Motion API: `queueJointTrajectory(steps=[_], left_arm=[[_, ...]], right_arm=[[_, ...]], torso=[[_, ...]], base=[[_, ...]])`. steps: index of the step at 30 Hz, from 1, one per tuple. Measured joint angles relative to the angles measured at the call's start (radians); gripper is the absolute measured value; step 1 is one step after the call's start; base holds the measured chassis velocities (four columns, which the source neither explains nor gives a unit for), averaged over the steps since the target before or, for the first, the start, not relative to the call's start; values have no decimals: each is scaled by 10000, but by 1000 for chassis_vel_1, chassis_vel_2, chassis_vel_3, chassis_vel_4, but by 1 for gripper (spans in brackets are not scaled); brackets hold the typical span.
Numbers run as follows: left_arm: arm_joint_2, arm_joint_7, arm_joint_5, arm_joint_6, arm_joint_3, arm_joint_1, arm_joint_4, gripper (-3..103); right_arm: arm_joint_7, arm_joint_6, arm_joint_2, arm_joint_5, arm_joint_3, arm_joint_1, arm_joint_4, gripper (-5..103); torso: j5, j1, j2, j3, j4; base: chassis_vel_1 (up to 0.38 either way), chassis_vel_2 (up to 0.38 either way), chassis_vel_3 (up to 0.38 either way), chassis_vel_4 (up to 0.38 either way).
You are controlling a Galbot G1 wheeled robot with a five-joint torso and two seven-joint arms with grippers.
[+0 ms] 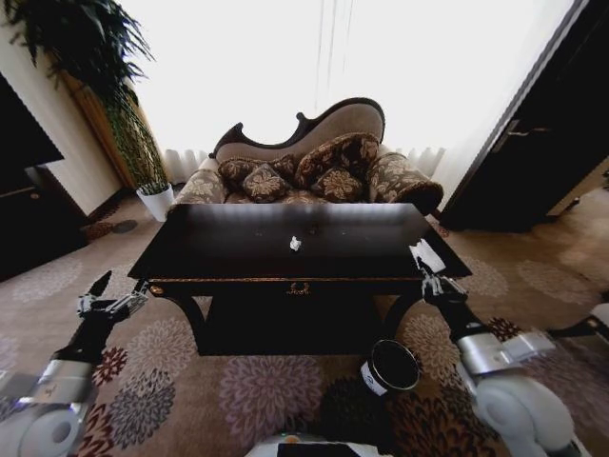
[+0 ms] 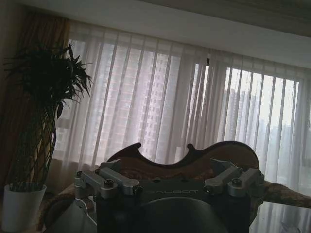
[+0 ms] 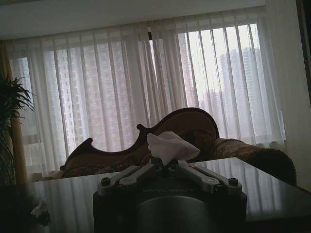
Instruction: Move to the front of the table and place the trash on the table into the trash bin.
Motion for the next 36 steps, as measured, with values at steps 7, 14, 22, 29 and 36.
queueJointTrajectory(steps=[7, 14, 22, 29, 36], left_arm=[[-79, 5, -17, 0, -80, 25, -56, 100], [-147, 35, -15, -1, -83, 47, -69, 100], [-260, 68, 91, -8, -64, 103, -113, 100], [-296, 87, 316, -16, 53, 276, -246, 100], [-209, 94, 301, -18, -71, 367, -285, 100]], right_arm=[[-198, 880, 421, -980, -378, -20, -1109, 1], [-357, 1582, 687, -1632, -1026, 256, -3469, 1], [-378, 2224, 830, -1913, -2038, 764, -6191, 1], [-358, 2077, 153, -1598, -3016, 2038, -9131, 1], [-745, 1913, -621, -1369, -3581, 3202, -11344, 1]], torso=[[1, 1, -2, 1, 3], [3, 1, -1, 1, 2], [-1, 1, -1, 1, 2], [7, 2, -2, 2, 3], [1, 2, -2, 2, 5]], base=[[0, 0, 0, 0], [0, 0, 0, 0], [0, 0, 0, 0], [0, 0, 0, 0], [0, 0, 0, 0]])
